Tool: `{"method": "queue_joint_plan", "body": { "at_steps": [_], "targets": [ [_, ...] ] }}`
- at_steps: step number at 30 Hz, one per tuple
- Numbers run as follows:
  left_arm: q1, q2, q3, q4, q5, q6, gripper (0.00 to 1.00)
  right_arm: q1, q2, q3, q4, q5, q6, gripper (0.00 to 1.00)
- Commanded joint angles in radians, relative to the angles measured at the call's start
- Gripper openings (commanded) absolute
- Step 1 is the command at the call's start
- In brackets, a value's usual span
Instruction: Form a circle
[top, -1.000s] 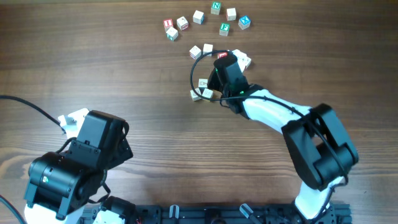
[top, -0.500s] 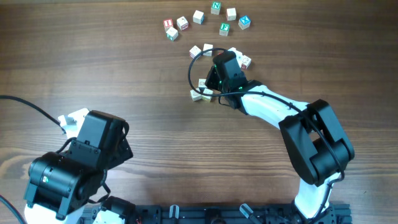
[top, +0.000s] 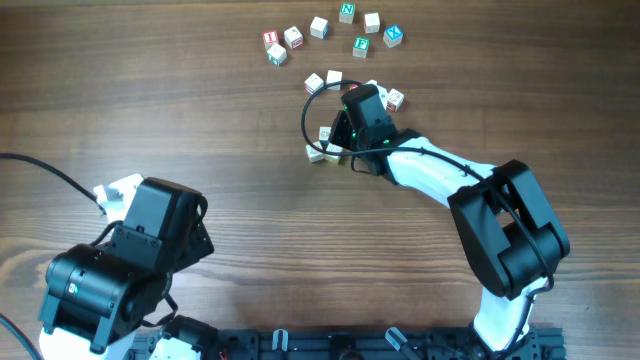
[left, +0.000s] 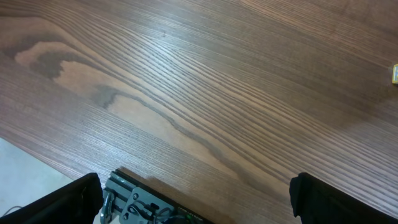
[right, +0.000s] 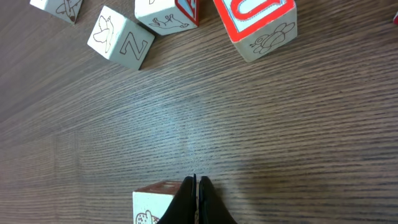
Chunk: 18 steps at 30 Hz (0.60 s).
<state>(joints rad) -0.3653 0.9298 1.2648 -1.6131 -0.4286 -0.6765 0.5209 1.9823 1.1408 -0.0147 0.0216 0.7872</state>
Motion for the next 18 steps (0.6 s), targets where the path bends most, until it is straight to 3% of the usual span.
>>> {"method": "queue_joint_plan", "body": {
  "at_steps": [1,18],
  "targets": [
    [0.006,-0.002,-0.003,0.0,0.001,-0.016,1.0,0.007,0.019,0.02,-0.005,-0.017,-0.003,0.05],
    [0.006,-0.002,-0.003,0.0,0.001,-0.016,1.0,0.013,0.023,0.02,-0.005,-0.031,-0.004,0.05]
  ]
}}
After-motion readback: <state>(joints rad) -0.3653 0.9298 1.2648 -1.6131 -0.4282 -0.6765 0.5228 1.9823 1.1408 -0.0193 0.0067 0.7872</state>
